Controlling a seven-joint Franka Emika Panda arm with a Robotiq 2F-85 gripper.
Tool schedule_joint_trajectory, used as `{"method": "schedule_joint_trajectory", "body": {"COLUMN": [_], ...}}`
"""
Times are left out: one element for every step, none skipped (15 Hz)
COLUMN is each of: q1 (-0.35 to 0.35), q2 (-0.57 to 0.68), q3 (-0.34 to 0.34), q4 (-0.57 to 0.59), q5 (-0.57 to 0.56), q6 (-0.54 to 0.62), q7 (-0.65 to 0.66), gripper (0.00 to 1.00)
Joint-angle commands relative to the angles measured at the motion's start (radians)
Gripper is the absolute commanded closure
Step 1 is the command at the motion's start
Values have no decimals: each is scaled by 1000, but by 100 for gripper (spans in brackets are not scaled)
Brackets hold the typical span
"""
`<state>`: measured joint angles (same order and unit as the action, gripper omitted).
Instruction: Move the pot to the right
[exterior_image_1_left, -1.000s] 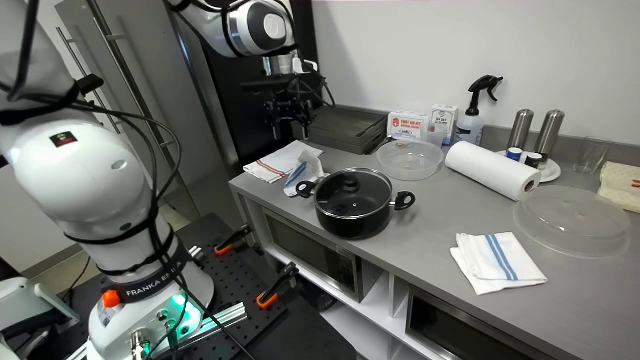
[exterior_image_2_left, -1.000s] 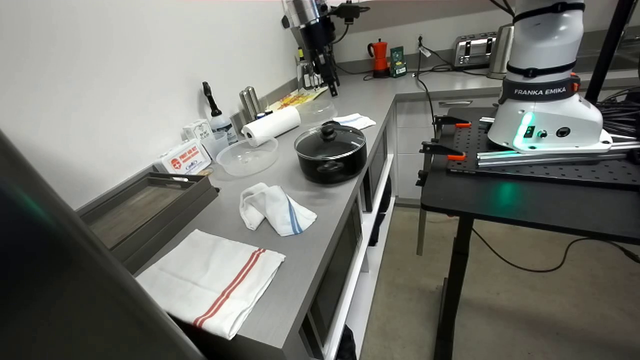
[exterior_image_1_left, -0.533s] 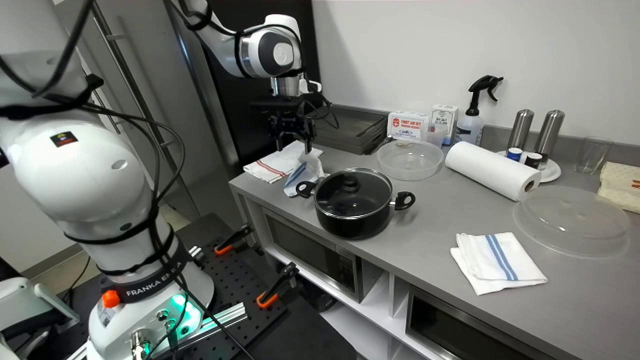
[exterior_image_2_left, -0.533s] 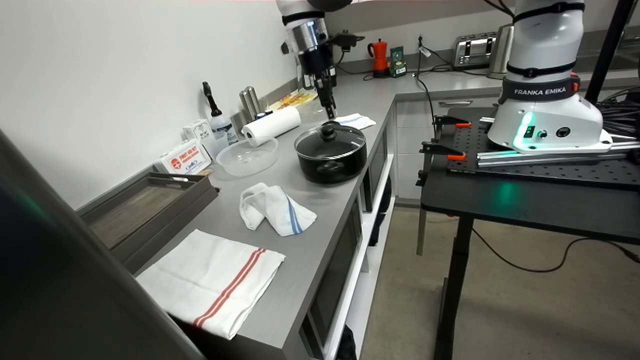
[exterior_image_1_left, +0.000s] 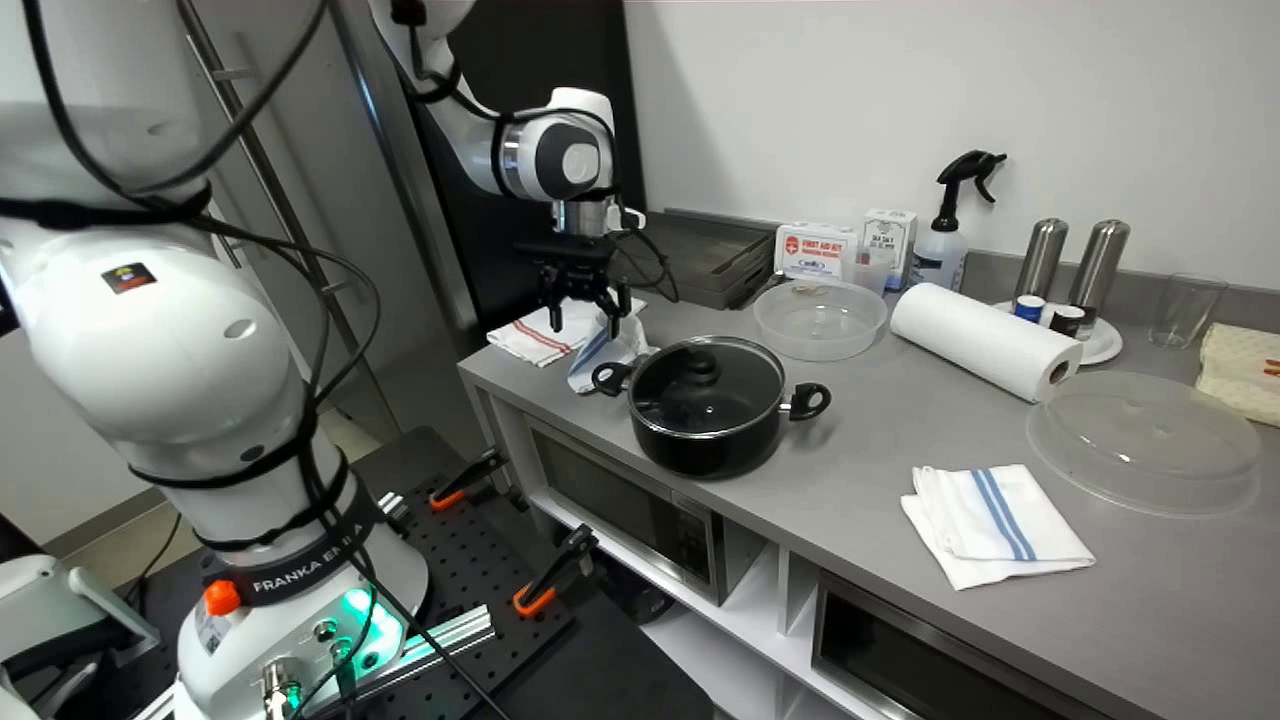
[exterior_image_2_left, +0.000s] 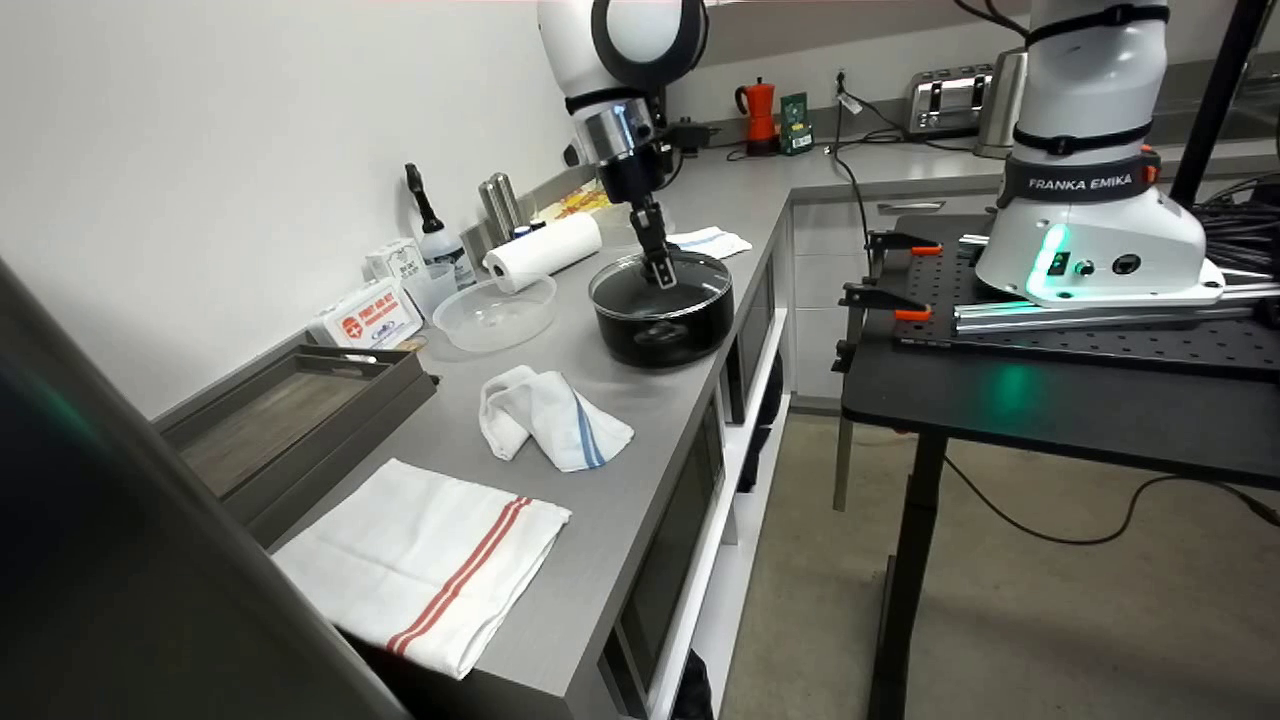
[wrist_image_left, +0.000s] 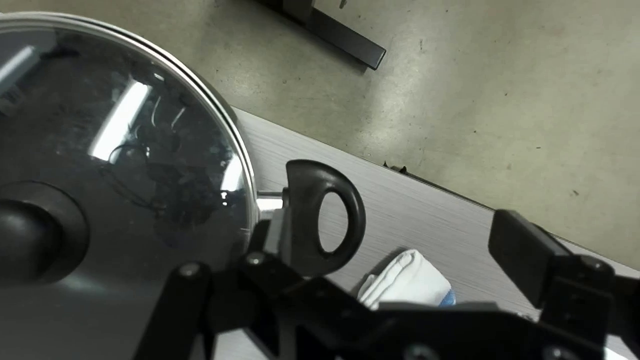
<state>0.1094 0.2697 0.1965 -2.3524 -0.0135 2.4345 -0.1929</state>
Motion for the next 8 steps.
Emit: {"method": "schedule_joint_trajectory", "body": {"q1": [0, 0, -1, -3, -5, -7, -9, -9], "q2": [83, 103, 118, 134, 147, 160, 170, 181], "q3": [12, 14, 16, 19, 21, 24, 25, 27], "q4": [61, 72, 82, 91, 97, 103, 108, 109], "q5": [39, 40, 42, 46, 49, 52, 53, 53], "q6": [14, 14, 12, 10, 10, 9, 8, 9], "q7": [-47, -49, -52, -57, -61, -67, -69, -72], "gripper": [0, 0, 0, 0, 0, 0, 0, 0]}}
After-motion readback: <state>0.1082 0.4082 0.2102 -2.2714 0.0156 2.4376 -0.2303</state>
